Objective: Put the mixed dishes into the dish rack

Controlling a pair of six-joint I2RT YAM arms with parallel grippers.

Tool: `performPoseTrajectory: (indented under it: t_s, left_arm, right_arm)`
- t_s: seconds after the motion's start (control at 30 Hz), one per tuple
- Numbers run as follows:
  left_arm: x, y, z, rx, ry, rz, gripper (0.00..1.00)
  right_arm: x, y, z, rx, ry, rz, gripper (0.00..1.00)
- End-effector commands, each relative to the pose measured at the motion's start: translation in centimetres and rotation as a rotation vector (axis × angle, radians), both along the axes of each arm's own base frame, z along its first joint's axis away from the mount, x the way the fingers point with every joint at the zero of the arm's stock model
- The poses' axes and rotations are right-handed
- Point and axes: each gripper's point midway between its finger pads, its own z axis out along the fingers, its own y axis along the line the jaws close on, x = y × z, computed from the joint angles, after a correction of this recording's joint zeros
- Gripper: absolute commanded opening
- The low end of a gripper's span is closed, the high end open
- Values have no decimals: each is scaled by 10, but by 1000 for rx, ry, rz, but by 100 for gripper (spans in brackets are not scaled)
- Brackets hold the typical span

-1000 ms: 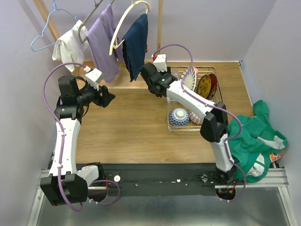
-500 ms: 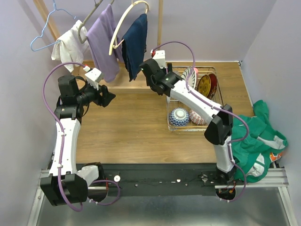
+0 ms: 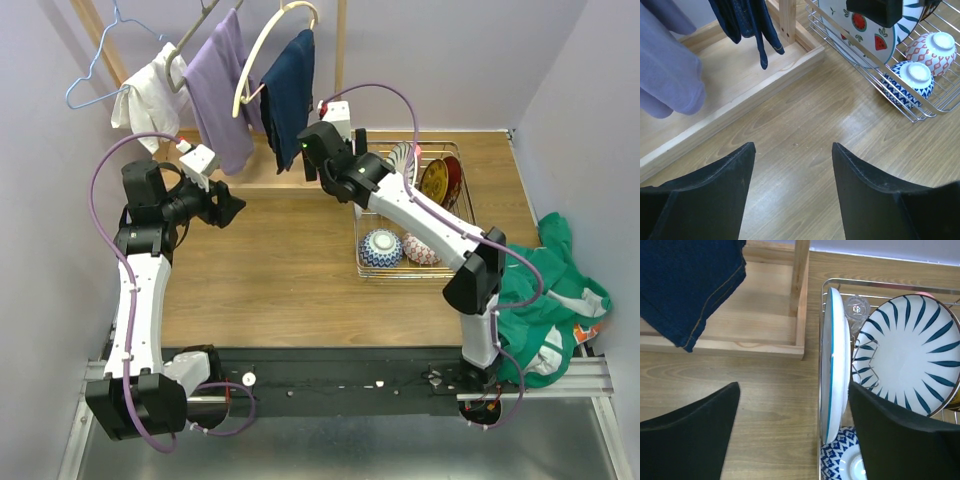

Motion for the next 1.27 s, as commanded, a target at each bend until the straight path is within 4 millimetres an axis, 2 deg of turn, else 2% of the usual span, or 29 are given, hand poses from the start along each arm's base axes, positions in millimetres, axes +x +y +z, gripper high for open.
performPoseTrajectory:
  t_s: [0.0,0.03,0.07,0.13,0.17,0.2,0.23,0.27,0.3,0.33,0.37,0.43,0.47,0.5,0.53,0.6,0.67,0.73,0.83,1.0,1.17,1.23]
  left_arm:
    - [-8,-2,16,7,-36,-2,75]
    - [-9,-1,15,9,-31,2,91]
    - [-12,-2,13,10,-24,-6,98]
    - [-14,-3,9,10,-16,-6,99]
    - [-14,-1,6,12,-8,4,99]
    - [-13,1,3,11,1,12,99]
    - [-12,3,-5,7,21,24,99]
    - [-9,6,-8,11,26,44,99]
    - [-8,8,-13,10,39,60,99]
    - [-6,11,-24,14,67,77,99]
    - [-3,17,-30,27,78,109,99]
    - [0,23,-45,47,111,140,99]
    - [2,26,-50,54,119,156,99]
    - [4,31,-54,70,124,186,99]
    - [5,33,-62,74,144,198,99]
    - [4,35,-67,85,161,199,99]
    - [5,35,-73,89,184,197,99]
    - [6,36,-75,94,204,195,99]
    - [10,38,-77,105,227,197,99]
    - [17,44,-78,142,264,200,99]
    - [31,49,-76,178,277,198,99]
    - [34,50,-76,201,283,197,99]
  right_arm:
    - [-23,-13,61,42,-91,68,100]
    - [-26,-18,66,45,-102,61,100]
    - [-31,-25,58,27,-90,50,100]
    - [-41,-46,76,55,-132,20,100]
    - [-46,-53,73,42,-133,13,100]
    - [-49,-64,55,1,-113,1,100]
    - [-55,-79,69,26,-143,-8,100]
    - [-48,-102,66,22,-135,-54,100]
    - [-47,-116,57,31,-101,-61,100]
    - [-48,-140,54,38,-66,-98,100]
    - [-36,-182,50,86,-46,-210,100]
    - [-36,-218,25,101,25,-270,100]
    - [-41,-247,27,116,6,-342,100]
    - [-45,-260,27,112,-7,-371,100]
    - [-50,-267,32,119,-42,-384,100]
    - [-72,-283,30,103,-68,-418,100]
    - [-88,-296,20,63,-44,-452,100]
    - [-105,-307,26,64,-58,-468,100]
    - [-122,-316,35,81,-82,-477,100]
    - [-139,-338,41,74,-122,-526,100]
    - [-163,-374,21,58,-122,-645,100]
    - [-172,-378,15,82,-111,-659,100]
